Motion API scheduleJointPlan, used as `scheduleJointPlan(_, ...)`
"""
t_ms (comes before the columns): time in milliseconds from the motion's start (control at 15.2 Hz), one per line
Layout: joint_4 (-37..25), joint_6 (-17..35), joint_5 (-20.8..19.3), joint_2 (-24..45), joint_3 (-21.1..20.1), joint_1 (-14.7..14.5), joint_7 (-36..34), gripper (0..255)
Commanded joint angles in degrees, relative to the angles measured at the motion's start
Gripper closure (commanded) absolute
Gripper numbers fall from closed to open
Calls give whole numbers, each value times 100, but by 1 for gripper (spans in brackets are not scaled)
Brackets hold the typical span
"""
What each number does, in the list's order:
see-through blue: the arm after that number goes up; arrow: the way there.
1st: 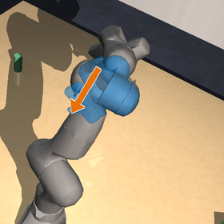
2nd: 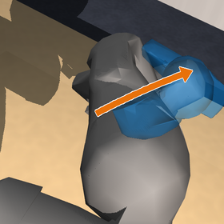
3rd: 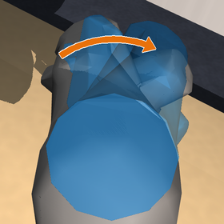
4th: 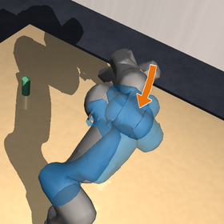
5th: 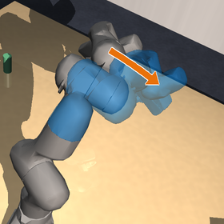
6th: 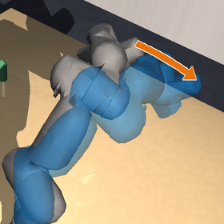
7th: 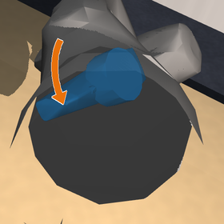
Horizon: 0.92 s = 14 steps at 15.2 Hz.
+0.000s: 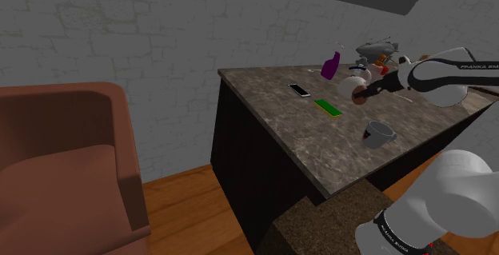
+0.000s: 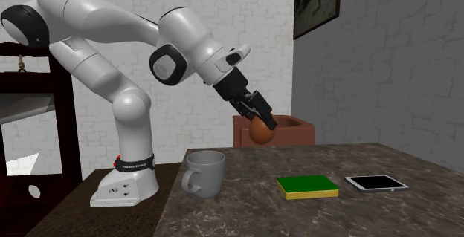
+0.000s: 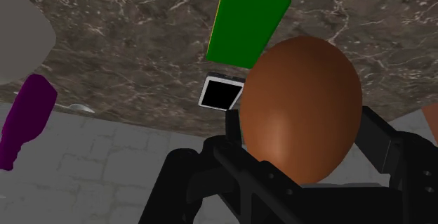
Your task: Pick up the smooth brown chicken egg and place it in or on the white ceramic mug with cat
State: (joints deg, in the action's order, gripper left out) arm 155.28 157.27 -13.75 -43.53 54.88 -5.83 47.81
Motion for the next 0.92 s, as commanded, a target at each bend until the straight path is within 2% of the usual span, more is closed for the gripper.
scheduleJointPlan(0,-69,-178,2,-84,-153,84,-73,255)
scheduleJointPlan(462,-374,-714,45,-277,-533,220,-264,255)
scheduleJointPlan(858,114,-1732,-249,-1527,-749,1395,94,255)
